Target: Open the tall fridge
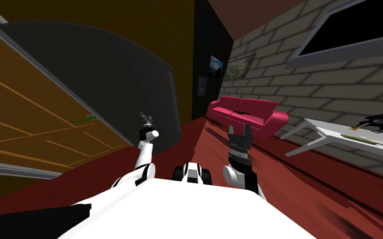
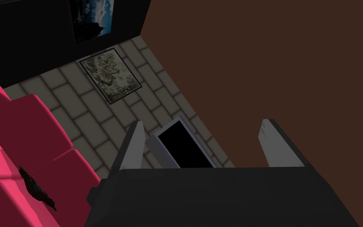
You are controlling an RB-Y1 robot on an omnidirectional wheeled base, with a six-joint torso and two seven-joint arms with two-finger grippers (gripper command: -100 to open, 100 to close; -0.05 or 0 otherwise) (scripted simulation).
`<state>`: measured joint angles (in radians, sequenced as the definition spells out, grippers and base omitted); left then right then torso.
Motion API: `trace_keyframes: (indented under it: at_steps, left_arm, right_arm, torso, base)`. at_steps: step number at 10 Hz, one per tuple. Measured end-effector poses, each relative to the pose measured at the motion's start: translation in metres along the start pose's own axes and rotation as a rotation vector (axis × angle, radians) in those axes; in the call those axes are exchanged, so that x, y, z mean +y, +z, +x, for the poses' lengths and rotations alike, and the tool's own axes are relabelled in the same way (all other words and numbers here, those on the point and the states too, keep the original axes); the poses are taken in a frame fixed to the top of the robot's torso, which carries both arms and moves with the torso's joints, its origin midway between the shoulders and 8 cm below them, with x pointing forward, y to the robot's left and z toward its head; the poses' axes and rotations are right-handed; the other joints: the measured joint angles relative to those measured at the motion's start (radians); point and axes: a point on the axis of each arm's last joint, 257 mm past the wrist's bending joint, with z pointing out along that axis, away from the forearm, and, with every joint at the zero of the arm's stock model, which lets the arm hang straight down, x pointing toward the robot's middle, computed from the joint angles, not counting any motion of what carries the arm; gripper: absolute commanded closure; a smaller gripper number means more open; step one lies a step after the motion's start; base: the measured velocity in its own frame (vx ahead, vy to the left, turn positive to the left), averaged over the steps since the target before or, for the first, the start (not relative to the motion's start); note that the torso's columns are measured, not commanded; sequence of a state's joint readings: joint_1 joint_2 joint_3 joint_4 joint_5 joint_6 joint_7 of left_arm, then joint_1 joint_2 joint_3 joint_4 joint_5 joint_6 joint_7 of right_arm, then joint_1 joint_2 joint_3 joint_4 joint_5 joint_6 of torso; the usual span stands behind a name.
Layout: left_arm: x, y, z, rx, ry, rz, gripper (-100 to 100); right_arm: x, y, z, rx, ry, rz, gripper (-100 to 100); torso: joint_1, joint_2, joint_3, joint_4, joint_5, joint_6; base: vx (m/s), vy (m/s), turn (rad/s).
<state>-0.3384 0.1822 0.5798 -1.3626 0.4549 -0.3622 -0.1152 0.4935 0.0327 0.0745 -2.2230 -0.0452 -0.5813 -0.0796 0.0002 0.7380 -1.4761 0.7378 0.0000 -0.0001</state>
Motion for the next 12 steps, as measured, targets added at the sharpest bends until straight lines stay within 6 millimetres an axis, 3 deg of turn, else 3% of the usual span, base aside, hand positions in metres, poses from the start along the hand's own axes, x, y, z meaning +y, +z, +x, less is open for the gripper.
trace_keyframes:
  at_steps: [8,12]
  left_arm:
    - [0.042,0.025,-0.012,-0.113,-0.144,-0.087,-100]
    - [0.069,0.034,-0.006,-0.169,-0.241,-0.141,-100]
  right_arm:
    - [0.0,0.0,0.0,0.0,0.0,0.0,0]
    - [0.0,0.0,0.0,0.0,0.0,0.0,0]
  torso:
    - [0.001,0.0,0.0,0.0,0.0,0.0]
    - [-0.003,-0.003,-0.002,-0.001,-0.001,0.0]
  base:
    - [0.083,-0.09,0.013]
    - [0.112,-0.106,0.024]
